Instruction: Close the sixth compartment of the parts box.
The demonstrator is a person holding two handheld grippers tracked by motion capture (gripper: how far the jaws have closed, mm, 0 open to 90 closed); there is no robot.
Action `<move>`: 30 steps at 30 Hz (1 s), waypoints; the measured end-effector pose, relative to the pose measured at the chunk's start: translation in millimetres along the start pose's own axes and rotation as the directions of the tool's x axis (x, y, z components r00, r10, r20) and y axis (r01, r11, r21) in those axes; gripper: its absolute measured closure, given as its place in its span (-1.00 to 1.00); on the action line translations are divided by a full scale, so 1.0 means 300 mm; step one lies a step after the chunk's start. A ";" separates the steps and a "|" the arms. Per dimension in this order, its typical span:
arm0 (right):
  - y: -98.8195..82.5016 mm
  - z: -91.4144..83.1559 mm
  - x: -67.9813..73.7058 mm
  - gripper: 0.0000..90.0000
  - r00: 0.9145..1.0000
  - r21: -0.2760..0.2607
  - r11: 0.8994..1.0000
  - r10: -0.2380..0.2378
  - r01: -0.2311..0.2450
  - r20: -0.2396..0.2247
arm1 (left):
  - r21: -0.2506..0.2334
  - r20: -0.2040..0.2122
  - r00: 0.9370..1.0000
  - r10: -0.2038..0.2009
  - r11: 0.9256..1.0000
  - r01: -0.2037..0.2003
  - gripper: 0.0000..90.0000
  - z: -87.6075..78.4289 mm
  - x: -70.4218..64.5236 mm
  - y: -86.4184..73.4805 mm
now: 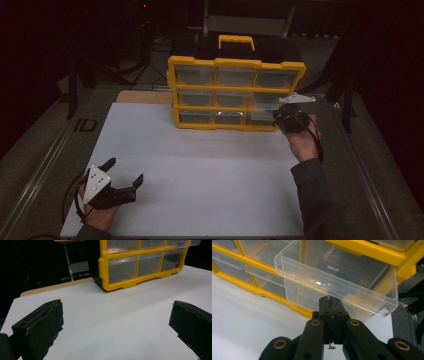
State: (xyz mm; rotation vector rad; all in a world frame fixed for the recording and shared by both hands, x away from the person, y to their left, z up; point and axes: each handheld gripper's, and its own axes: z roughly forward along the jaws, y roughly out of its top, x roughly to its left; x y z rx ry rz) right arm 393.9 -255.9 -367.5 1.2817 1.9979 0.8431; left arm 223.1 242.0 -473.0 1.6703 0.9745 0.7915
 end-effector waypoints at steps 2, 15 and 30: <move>0.000 0.002 -0.002 0.98 1.000 -0.001 1.000 0.004 -0.004 0.000 | 0.000 0.000 1.000 0.002 1.000 -0.002 -1.00 0.000 -0.001 0.000; 0.008 0.021 -0.013 0.98 0.999 -0.009 0.999 0.042 -0.042 0.002 | -0.001 0.000 1.000 0.002 1.000 -0.002 -1.00 0.000 -0.001 0.001; 0.027 0.049 -0.019 0.98 0.998 -0.008 0.998 0.066 -0.066 0.003 | -0.001 0.002 1.000 0.002 1.000 -0.002 -1.00 0.001 0.000 0.001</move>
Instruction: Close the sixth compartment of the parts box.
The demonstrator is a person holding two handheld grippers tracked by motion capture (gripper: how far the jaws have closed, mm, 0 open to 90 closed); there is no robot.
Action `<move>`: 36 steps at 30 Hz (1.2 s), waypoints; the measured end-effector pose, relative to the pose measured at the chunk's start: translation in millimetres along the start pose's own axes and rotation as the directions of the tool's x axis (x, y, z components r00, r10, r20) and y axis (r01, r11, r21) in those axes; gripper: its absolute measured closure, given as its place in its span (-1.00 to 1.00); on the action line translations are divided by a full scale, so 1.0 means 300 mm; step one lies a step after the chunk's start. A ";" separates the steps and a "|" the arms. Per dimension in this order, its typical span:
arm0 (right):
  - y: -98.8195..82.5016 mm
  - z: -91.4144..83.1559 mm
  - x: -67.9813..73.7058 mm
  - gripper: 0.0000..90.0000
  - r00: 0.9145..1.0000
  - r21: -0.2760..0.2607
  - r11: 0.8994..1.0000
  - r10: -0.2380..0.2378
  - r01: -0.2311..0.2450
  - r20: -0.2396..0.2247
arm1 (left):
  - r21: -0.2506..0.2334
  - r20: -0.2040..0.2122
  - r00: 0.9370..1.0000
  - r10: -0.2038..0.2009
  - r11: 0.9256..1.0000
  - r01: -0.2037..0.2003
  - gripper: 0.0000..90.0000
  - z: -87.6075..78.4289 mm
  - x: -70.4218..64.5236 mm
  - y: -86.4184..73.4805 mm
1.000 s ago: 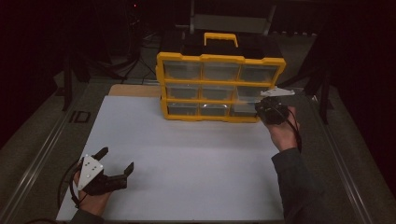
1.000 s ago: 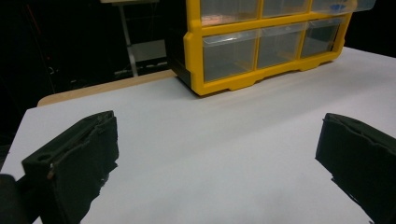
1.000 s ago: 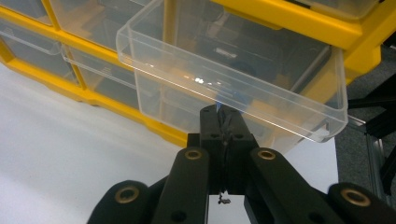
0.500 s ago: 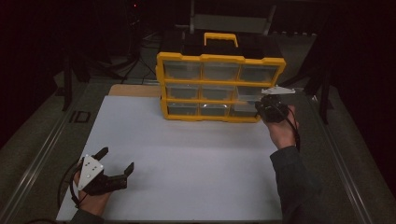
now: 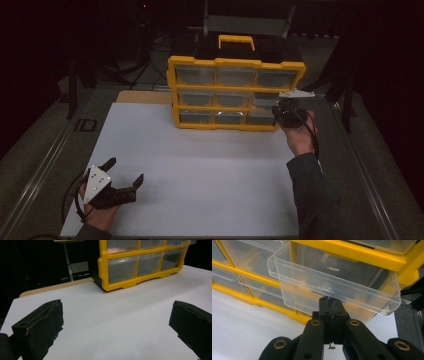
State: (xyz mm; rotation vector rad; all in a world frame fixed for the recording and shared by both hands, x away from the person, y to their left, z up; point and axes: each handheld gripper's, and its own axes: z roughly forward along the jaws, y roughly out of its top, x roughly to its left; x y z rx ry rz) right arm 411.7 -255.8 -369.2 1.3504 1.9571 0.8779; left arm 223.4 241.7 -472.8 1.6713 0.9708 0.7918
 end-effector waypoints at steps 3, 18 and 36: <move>0.001 0.008 -0.003 0.98 1.000 -0.004 1.000 0.008 -0.008 -0.004 | 0.000 0.000 1.000 0.000 1.000 0.000 -1.00 -0.001 0.000 0.000; 0.002 0.045 -0.011 0.98 1.000 -0.030 0.999 0.024 -0.024 0.010 | -0.001 0.003 1.000 0.000 1.000 0.000 -1.00 0.002 -0.002 0.000; 0.014 0.111 -0.011 0.98 0.999 -0.026 0.999 0.027 -0.026 0.017 | 0.000 0.005 1.000 0.001 1.000 -0.001 -1.00 0.003 -0.002 0.000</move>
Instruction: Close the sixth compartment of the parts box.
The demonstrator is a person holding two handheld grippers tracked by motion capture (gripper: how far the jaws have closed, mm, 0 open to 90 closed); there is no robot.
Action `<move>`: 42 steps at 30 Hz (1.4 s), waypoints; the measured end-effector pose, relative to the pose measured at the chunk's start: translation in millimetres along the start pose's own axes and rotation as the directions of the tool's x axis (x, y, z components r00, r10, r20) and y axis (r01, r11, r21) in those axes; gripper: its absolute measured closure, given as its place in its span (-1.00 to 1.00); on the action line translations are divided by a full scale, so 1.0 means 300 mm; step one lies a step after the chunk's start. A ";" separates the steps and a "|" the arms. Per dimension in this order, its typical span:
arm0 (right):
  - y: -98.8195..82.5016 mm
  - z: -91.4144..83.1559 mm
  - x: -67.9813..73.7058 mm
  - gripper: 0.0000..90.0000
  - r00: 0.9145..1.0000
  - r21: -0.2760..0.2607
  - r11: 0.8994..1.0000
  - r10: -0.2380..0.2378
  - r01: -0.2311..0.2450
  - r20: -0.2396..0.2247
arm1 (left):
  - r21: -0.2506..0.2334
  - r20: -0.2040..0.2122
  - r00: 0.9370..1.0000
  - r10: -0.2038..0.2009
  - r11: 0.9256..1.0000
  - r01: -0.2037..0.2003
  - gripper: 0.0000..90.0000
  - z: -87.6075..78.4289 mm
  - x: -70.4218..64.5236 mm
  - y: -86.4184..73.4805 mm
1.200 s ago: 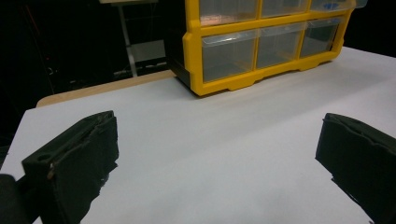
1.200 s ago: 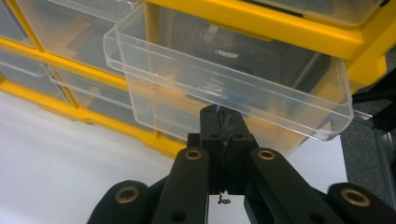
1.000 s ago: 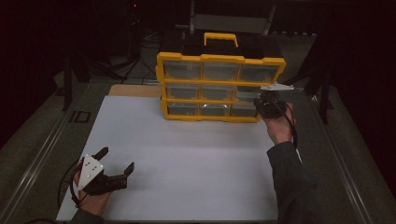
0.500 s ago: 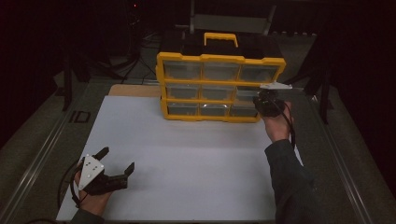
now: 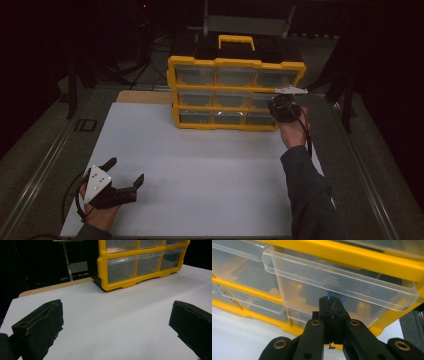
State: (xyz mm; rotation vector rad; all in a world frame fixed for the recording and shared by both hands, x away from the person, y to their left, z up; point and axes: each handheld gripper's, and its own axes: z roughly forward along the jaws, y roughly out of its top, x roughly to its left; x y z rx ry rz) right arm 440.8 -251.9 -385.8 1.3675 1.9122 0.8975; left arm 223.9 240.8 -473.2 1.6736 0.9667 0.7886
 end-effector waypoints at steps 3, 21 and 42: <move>0.002 0.008 -0.001 0.98 1.000 -0.001 1.000 0.001 -0.001 0.003 | 0.000 0.000 1.000 -0.002 1.000 0.002 -1.00 -0.001 0.001 0.000; 0.012 0.036 0.002 0.98 1.000 -0.002 1.000 -0.006 0.006 0.030 | -0.001 0.000 1.000 0.000 1.000 0.000 -1.00 -0.001 0.000 0.000; -0.011 -0.041 0.056 0.74 0.992 0.031 0.993 -0.111 0.113 -0.064 | 0.000 0.000 1.000 0.000 1.000 0.000 -1.00 -0.001 0.000 0.000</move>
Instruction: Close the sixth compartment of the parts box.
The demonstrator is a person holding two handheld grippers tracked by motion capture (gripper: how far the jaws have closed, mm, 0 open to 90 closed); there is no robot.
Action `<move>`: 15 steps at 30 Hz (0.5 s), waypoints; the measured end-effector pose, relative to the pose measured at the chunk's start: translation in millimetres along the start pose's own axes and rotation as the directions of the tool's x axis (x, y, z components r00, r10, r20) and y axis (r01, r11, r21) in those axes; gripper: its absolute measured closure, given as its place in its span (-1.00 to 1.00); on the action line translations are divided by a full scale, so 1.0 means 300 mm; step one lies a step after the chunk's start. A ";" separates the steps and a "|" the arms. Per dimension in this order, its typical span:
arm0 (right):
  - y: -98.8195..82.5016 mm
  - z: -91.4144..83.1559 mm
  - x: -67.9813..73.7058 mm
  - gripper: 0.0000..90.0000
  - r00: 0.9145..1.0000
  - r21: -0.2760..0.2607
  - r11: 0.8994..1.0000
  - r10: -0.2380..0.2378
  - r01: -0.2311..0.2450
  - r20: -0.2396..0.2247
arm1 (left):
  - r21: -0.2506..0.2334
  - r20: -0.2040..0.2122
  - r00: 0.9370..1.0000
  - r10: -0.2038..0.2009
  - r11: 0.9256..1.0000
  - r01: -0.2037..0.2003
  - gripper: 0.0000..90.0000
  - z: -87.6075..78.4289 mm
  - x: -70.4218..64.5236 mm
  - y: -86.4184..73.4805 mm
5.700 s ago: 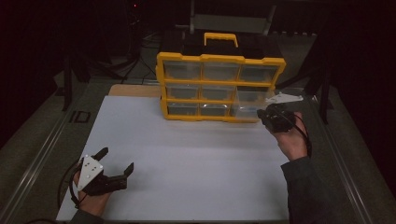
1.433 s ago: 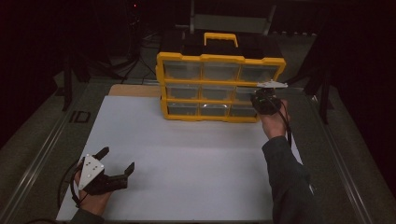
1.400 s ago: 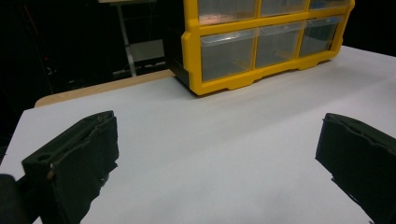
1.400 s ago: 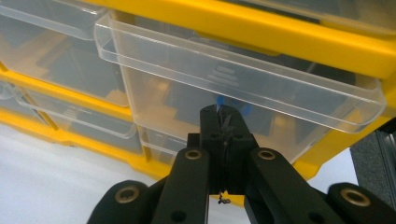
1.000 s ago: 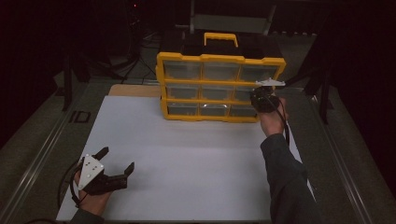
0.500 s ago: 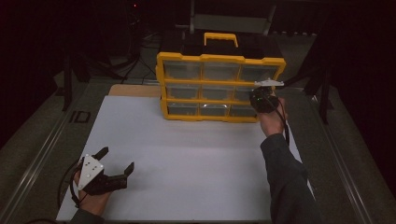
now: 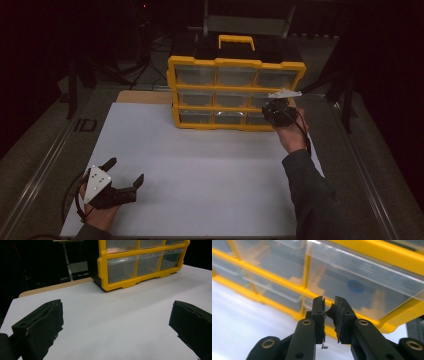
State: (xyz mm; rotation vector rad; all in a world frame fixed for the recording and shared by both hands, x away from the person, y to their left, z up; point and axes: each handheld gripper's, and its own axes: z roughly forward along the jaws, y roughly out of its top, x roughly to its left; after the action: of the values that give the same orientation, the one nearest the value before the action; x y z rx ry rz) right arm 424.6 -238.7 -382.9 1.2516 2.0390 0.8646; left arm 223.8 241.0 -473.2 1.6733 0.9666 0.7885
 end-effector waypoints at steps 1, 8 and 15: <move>-0.001 -0.006 0.003 0.71 1.000 0.001 1.000 0.000 0.000 -0.010 | 0.000 0.000 1.000 0.000 1.000 0.000 -1.00 0.000 0.000 0.000; -0.027 -0.044 0.021 0.32 0.997 0.009 1.000 0.001 0.000 -0.072 | 0.002 0.000 1.000 0.001 1.000 -0.001 -1.00 0.001 -0.001 0.000; -0.064 -0.081 0.031 0.13 0.993 -0.008 1.000 0.011 -0.012 -0.117 | 0.002 0.000 1.000 -0.001 1.000 0.001 -1.00 0.002 -0.001 -0.001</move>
State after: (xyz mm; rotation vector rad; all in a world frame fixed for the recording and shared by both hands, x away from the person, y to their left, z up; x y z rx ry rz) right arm 392.5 -242.2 -384.2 1.2354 2.1177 0.9721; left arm 224.0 240.5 -473.5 1.6747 0.9681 0.7870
